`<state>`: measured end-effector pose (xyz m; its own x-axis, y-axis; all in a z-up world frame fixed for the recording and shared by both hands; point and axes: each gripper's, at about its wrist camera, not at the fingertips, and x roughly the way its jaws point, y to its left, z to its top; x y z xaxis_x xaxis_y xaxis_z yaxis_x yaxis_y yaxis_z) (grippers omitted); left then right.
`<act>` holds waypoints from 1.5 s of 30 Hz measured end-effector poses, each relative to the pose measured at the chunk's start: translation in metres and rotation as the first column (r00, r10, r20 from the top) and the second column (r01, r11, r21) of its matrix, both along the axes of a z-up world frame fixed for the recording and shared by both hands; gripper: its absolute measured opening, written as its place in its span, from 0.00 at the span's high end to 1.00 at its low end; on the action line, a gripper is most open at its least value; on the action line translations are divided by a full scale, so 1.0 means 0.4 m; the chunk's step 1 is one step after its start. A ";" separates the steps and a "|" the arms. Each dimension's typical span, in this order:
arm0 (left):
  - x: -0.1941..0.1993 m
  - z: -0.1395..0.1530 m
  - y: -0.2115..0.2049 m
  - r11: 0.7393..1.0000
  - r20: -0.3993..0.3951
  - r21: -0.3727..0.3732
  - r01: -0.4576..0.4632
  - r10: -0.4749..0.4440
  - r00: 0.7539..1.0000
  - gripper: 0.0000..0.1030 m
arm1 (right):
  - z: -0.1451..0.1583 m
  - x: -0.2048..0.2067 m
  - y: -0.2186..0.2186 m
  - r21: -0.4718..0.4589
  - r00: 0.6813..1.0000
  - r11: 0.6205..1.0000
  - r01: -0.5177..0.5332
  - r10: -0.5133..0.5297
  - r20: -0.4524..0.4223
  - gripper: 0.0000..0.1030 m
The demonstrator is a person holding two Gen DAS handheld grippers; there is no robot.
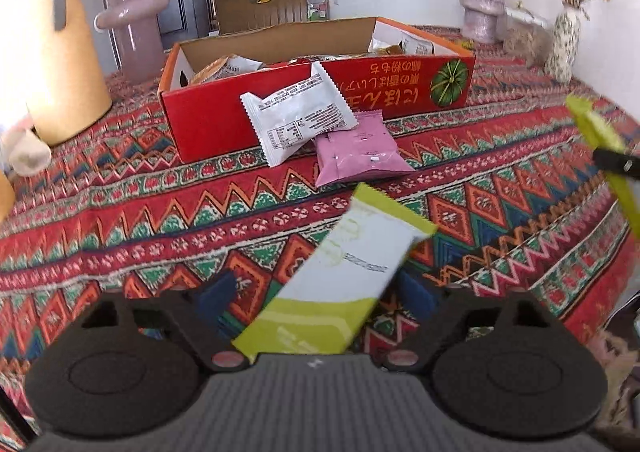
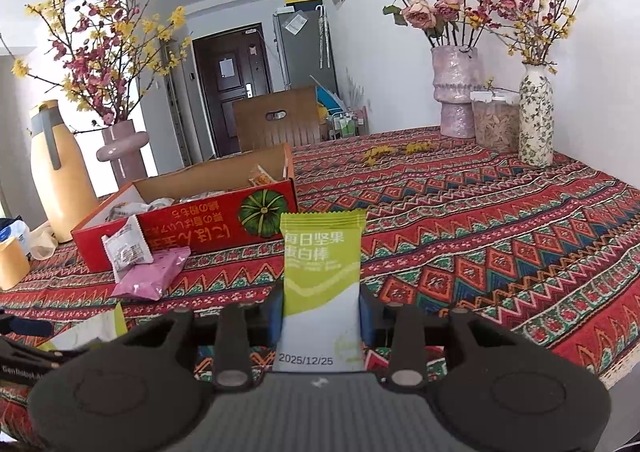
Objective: Organize snacks
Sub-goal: 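Hold the green packet in the right gripper while the left grasps another green packet, then carry both green nut-bar packets over the open box with both grippers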
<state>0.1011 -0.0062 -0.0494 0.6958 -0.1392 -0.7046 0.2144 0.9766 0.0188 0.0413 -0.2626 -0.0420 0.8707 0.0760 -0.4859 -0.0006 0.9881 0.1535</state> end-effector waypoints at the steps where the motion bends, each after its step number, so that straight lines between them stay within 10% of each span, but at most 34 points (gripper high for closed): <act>1: -0.004 0.002 0.000 1.000 0.003 -0.010 0.000 0.000 1.000 0.28 | -0.003 0.001 0.003 0.001 1.000 1.000 -0.005 0.005 -0.004 0.65; 6: -0.026 0.004 -0.005 1.000 0.030 -0.022 0.004 -0.003 1.000 0.43 | -0.021 0.010 0.028 -0.002 0.999 0.999 -0.036 0.036 -0.027 0.65; 13: -0.057 -0.002 0.008 1.000 0.050 -0.019 0.004 -0.003 0.999 0.34 | -0.035 0.013 0.060 -0.009 0.996 0.997 -0.077 0.076 -0.047 0.65; 18: -0.070 0.002 0.008 0.999 0.068 -0.034 0.004 -0.002 0.998 0.61 | -0.041 0.014 0.070 -0.010 0.994 0.996 -0.089 0.088 -0.058 0.65; 45: -0.115 0.069 0.002 0.991 0.236 -0.124 -0.055 0.083 0.968 0.63 | -0.035 0.041 0.123 -0.033 0.990 0.990 -0.136 0.134 -0.038 0.65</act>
